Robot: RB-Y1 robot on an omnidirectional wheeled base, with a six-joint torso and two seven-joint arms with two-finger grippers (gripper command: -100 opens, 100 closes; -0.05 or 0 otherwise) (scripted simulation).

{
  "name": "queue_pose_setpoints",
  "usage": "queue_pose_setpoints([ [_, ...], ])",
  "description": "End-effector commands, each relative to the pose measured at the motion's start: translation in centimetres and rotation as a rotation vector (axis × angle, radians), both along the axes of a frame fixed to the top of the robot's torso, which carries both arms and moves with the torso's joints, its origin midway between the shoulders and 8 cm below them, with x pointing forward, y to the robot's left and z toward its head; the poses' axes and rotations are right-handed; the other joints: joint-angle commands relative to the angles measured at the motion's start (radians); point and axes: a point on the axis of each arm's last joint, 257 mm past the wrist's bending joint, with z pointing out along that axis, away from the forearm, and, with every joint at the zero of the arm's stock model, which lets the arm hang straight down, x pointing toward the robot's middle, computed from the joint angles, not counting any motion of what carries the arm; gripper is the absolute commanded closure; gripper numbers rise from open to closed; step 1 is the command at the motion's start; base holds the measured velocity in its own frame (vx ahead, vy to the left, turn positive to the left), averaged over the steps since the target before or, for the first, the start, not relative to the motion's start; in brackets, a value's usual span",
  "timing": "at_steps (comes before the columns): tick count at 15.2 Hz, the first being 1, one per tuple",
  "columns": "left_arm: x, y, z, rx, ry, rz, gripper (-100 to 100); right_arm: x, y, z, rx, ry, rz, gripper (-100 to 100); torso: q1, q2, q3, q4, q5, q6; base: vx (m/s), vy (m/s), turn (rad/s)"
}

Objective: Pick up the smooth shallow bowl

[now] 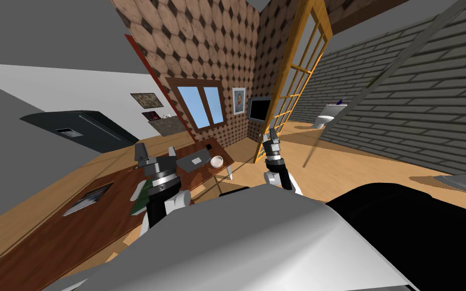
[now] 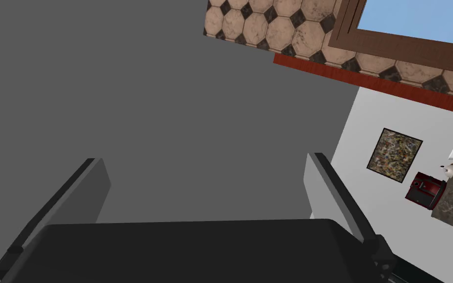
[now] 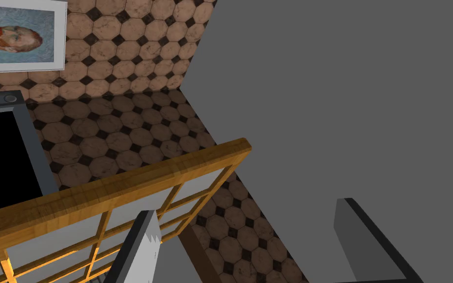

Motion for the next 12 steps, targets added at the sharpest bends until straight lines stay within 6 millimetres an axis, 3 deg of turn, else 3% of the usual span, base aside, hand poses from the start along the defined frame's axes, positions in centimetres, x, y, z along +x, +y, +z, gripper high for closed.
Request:
queue_pose_setpoints([
  [1,0.3,-0.2,-0.2,0.036,0.019,-0.011,-100,0.0,0.0,0.0,0.0,0.0,0.0,0,0.0,0.0,0.0,0.0,0.0,0.0,-0.001,-0.001,-0.037],
  [5,1.0,-0.1,-0.7,0.079,0.058,-0.016,-100,0.0,0.0,0.0,0.0,0.0,0.0,0,0.0,0.0,0.0,0.0,0.0,0.0,-0.003,0.0,-0.063],
  [12,3.1,2.1,-2.5,0.118,0.179,0.018,-100,0.0,0.0,0.0,0.0,0.0,0.0,0,0.0,0.0,0.0,0.0,0.0,0.0,-0.002,-0.001,-0.106],
])
